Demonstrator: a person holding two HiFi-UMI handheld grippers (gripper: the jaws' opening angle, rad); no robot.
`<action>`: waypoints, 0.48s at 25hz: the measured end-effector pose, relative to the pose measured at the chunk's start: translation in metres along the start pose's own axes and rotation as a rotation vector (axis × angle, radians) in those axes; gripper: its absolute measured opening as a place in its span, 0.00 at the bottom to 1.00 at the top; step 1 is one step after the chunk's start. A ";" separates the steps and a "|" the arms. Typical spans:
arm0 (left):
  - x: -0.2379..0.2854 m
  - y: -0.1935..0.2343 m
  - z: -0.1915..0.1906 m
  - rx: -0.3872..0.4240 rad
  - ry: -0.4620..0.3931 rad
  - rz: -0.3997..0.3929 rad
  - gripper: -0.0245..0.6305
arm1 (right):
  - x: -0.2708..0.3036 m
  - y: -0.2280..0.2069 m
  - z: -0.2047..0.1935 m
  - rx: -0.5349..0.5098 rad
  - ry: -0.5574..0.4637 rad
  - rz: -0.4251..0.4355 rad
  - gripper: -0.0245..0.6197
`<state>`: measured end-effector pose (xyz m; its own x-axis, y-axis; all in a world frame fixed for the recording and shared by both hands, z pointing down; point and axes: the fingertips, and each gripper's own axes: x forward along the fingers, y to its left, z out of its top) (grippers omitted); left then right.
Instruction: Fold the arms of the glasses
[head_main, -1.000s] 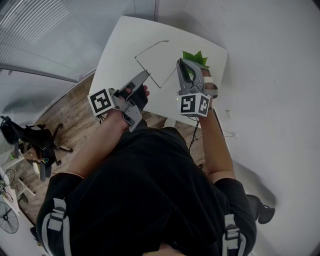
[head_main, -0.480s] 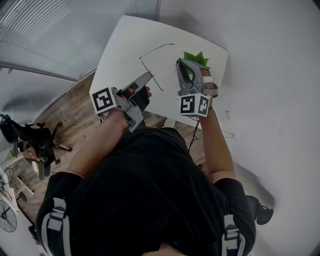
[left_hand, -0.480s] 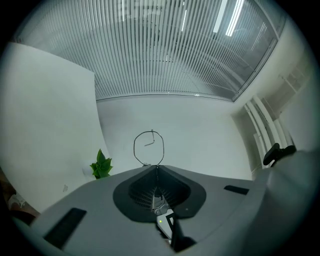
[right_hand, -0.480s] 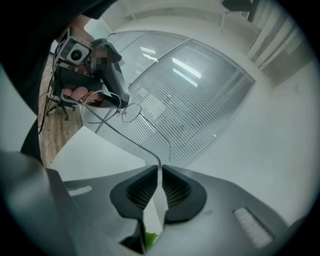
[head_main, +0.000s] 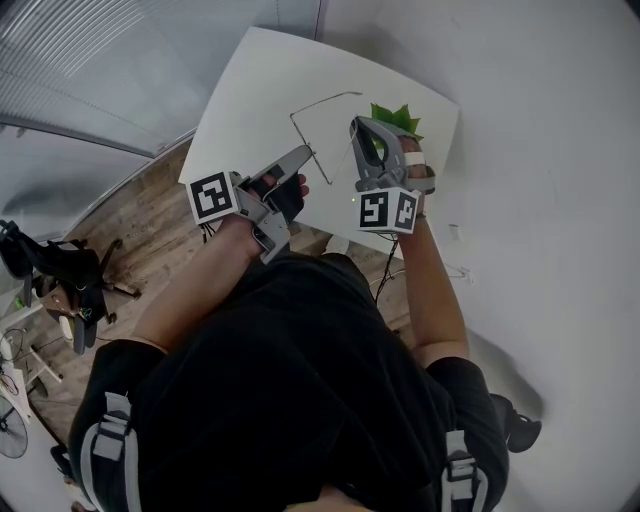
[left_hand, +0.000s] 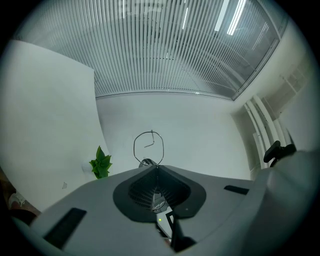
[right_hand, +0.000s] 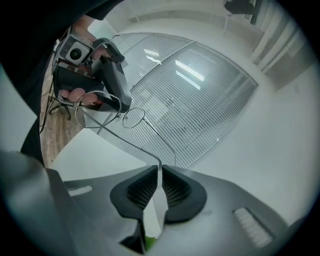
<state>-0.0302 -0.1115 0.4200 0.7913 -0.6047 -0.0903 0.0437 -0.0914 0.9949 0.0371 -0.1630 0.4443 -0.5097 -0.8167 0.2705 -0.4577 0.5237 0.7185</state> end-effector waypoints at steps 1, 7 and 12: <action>0.000 0.000 0.000 0.000 0.002 -0.001 0.06 | 0.001 0.001 0.001 -0.002 -0.002 0.001 0.10; 0.000 -0.002 -0.002 -0.006 0.016 -0.006 0.06 | 0.004 0.004 0.011 -0.026 -0.024 0.019 0.10; 0.001 -0.003 -0.004 -0.011 0.028 -0.007 0.06 | 0.007 0.007 0.017 -0.038 -0.035 0.032 0.10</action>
<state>-0.0275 -0.1091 0.4174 0.8076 -0.5818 -0.0962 0.0561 -0.0866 0.9947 0.0181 -0.1608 0.4401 -0.5490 -0.7904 0.2718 -0.4128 0.5392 0.7341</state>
